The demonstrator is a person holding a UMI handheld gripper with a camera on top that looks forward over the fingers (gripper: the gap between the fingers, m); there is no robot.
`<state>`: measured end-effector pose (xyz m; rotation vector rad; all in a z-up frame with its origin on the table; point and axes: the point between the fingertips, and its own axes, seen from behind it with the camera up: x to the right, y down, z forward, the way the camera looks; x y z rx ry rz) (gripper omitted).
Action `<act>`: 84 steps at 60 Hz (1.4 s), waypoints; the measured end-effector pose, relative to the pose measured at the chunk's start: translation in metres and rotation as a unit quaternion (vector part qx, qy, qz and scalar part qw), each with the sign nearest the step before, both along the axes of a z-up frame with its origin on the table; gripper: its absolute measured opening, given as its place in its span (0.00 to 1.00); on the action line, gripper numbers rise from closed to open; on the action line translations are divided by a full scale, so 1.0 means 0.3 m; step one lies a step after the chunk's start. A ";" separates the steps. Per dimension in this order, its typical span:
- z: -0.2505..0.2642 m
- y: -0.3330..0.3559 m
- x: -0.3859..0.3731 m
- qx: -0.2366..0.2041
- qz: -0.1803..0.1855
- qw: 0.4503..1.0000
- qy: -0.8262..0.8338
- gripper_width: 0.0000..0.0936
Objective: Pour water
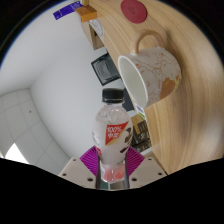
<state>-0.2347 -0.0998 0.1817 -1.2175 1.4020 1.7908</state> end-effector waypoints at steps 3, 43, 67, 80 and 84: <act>0.018 -0.001 0.001 0.004 0.008 1.000 -0.018 0.34; 0.070 -0.020 0.813 0.047 -0.040 0.602 -0.796 0.34; -0.364 -0.028 0.958 -0.010 0.025 0.550 -0.835 0.34; -0.385 -0.038 0.952 0.000 0.011 0.532 -0.847 0.39; -0.379 -0.042 0.950 -0.005 0.012 0.534 -0.845 0.48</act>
